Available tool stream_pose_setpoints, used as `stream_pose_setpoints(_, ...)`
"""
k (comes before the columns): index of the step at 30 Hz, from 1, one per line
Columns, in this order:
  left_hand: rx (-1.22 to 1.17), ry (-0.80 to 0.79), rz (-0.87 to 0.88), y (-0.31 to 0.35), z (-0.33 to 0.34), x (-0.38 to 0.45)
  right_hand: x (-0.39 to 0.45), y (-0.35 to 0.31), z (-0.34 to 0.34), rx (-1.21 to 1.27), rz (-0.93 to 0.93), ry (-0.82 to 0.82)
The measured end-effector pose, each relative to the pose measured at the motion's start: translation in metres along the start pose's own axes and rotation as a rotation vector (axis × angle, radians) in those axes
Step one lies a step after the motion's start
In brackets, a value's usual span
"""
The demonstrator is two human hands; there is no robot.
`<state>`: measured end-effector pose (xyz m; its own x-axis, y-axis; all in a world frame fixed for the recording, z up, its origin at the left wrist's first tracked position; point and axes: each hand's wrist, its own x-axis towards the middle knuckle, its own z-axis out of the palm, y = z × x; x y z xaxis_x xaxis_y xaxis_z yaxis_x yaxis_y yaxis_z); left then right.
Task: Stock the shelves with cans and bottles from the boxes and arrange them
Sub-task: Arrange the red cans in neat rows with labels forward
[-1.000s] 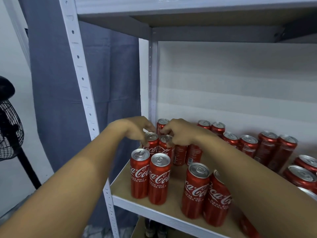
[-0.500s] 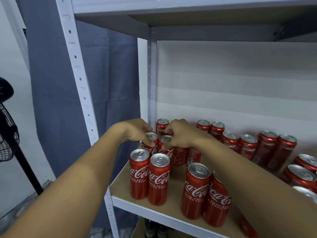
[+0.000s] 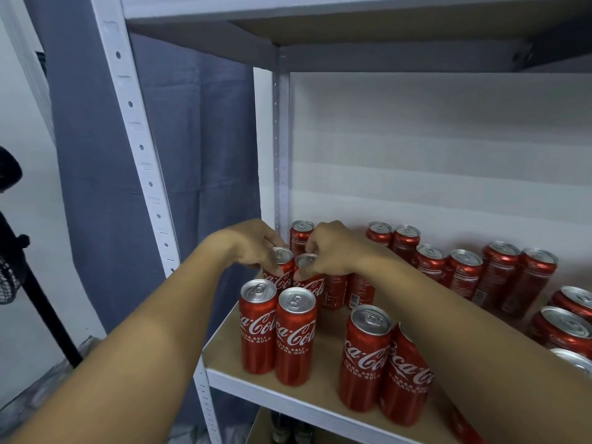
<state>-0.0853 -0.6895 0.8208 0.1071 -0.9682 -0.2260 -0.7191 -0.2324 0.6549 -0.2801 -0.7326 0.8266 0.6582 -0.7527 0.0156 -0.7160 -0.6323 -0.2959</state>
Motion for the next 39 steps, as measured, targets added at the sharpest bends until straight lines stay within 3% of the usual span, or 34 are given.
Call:
stream_pose_setpoints(19,-0.148,-0.049,0.056,0.002,0.013,-0.007,-0.010,0.007,-0.005,0.000,0.004,-0.028)
stream_pose_setpoints(39,-0.077,-0.224,0.217,0.083,0.082,-0.001,-0.077,0.079,-0.037,0.010,0.190,-0.049)
